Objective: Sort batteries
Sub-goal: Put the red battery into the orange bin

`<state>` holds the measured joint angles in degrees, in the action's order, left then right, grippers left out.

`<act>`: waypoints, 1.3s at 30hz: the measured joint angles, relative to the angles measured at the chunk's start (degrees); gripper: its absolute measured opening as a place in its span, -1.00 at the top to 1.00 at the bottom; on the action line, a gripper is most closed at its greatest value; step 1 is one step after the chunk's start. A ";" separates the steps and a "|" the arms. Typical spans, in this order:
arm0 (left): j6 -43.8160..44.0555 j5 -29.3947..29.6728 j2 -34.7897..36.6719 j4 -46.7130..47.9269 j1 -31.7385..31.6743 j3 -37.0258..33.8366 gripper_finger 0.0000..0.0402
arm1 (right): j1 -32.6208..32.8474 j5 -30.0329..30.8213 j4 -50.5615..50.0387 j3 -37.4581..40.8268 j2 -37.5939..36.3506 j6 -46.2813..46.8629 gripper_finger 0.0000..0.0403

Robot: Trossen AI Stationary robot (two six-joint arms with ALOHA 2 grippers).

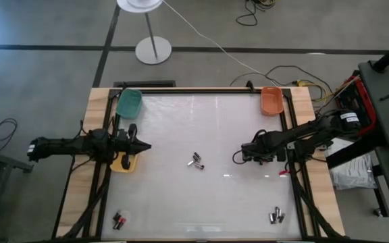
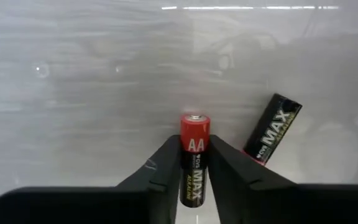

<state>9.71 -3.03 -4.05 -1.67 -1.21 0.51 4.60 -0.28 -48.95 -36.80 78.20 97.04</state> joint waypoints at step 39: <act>0.01 0.00 -0.01 0.00 0.00 0.00 1.00 | -40.70 16.95 -13.36 -31.83 -3.69 -43.22 0.81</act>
<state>9.71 -3.03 -4.05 -1.67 -1.21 0.51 -36.10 16.67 -62.31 -68.63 74.51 53.82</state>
